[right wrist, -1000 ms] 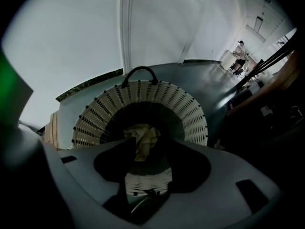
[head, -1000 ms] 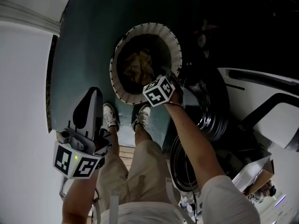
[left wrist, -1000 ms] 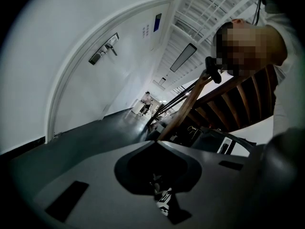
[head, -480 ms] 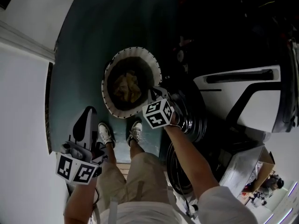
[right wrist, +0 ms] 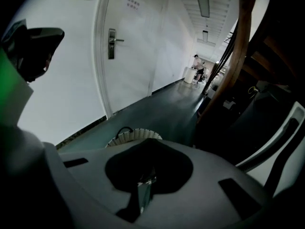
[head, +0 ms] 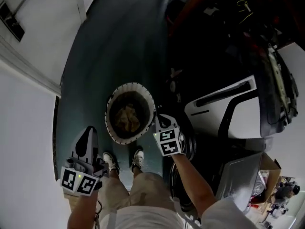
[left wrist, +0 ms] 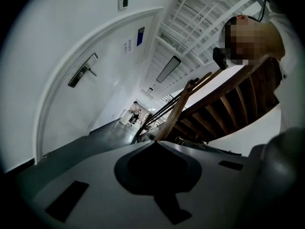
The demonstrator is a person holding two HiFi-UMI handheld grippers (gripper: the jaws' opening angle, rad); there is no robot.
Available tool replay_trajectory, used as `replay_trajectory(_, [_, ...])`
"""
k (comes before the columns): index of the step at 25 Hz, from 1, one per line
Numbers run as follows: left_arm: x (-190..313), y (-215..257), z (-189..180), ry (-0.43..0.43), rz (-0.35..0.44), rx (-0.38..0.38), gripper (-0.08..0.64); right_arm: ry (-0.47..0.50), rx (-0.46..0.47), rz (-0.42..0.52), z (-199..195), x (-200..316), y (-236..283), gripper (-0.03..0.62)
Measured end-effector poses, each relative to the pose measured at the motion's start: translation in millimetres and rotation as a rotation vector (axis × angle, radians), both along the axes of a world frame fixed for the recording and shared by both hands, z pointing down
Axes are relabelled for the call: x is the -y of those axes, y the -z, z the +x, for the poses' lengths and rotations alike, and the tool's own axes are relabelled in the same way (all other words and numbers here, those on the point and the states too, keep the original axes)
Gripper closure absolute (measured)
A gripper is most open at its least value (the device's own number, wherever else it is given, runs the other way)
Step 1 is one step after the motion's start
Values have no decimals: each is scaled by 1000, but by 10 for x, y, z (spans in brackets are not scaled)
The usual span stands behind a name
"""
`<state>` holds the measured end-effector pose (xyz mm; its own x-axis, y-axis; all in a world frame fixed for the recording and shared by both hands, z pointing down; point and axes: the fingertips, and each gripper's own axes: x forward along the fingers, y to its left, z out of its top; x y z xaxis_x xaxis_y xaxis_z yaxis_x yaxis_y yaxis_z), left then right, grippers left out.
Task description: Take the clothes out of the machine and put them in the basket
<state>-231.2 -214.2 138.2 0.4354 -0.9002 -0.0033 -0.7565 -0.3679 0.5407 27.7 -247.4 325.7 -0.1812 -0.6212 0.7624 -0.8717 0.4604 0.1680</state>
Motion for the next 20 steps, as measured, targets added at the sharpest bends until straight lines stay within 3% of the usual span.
replay_trajectory(11, [-236,1275,-251,81,164,16,546,-76,207,323,223,-92,2168,580])
replay_trajectory(20, [-452,1969,-457,159,286,27,546,-86,321,516,403,-468,3351,580])
